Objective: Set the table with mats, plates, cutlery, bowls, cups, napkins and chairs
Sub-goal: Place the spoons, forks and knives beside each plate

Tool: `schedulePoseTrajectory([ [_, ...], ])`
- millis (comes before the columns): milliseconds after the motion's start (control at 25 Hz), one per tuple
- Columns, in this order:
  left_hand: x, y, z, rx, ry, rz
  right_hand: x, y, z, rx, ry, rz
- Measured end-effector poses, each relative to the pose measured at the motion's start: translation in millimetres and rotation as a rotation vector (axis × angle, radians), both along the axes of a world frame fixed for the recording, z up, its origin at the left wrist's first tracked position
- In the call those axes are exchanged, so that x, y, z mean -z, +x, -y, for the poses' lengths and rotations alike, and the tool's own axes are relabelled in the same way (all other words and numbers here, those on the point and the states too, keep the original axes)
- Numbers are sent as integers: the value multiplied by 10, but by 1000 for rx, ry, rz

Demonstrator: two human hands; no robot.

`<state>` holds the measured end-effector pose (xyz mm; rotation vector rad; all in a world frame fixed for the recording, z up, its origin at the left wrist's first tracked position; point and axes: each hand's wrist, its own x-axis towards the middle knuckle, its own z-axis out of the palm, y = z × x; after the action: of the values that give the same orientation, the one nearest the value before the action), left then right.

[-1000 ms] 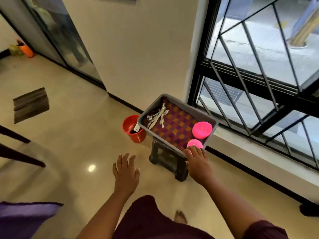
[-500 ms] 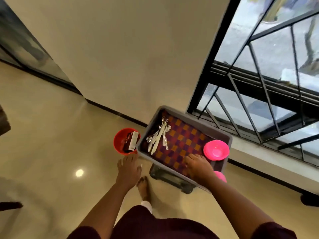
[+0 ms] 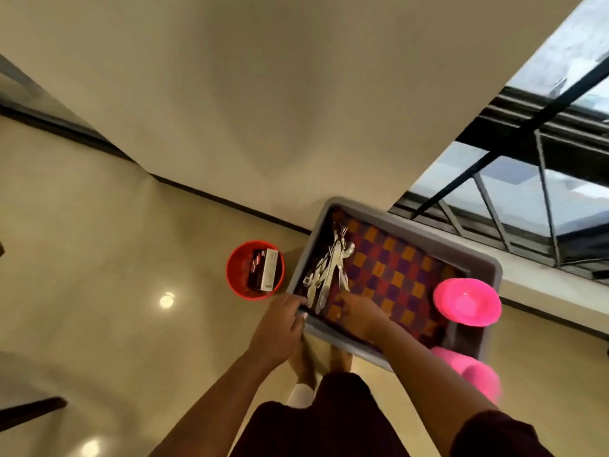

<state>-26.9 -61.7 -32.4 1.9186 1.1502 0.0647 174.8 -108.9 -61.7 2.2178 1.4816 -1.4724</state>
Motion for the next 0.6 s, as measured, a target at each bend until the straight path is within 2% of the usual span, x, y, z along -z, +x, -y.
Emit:
schedulePoseTrajectory([
  [120, 173, 6, -117, -118, -179, 65, 340, -30, -353, 73, -8, -32],
  [280, 429, 23, -263, -155, -323, 41, 845, -33, -549, 218, -37, -80],
  [400, 517, 64, -342, -221, -436, 31, 1144, -83, -490, 130, -120, -84],
  [480, 502, 108, -340, -243, -503, 33, 1227, -167, -444, 326, -5, -103],
  [600, 487, 160, -341, -278, -545, 38, 1196, -243, -348, 839, 141, -27],
])
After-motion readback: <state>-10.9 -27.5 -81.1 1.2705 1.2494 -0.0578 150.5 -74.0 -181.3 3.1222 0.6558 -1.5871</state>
